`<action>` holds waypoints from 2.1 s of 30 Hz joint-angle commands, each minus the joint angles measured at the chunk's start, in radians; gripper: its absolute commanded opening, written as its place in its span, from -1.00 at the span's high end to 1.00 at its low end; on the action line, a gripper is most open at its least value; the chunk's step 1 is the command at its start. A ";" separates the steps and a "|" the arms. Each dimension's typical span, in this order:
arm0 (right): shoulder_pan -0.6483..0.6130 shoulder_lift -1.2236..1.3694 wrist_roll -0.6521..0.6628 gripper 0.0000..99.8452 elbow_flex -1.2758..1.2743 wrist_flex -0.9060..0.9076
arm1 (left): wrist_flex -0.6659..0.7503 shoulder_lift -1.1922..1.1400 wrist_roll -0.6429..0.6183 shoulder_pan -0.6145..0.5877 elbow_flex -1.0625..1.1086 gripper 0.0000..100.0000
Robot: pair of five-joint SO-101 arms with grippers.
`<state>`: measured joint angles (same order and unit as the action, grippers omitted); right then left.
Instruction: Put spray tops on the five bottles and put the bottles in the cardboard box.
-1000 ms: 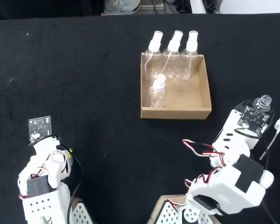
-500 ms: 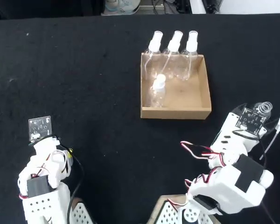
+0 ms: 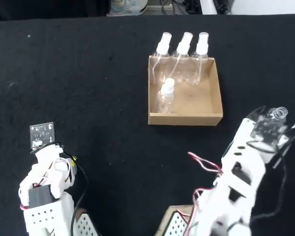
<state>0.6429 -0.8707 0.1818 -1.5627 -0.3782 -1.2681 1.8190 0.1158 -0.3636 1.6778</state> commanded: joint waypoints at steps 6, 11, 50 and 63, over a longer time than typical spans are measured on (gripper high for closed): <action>0.018 -0.461 -0.002 0.35 0.412 0.815 | -0.005 0.006 0.005 -0.001 0.021 0.62; 0.086 -0.328 -0.025 0.35 0.542 0.827 | -0.005 0.006 0.005 -0.001 0.021 0.62; 0.272 1.977 -0.057 0.48 2.933 1.995 | -0.005 0.006 0.005 -0.001 0.021 0.62; 0.285 2.199 -0.020 0.64 3.155 2.019 | -0.005 0.006 0.005 -0.001 0.021 0.62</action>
<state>0.9022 1.3418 0.1496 1.5213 1.6333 -1.2681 1.8190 0.1158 -0.3636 1.6778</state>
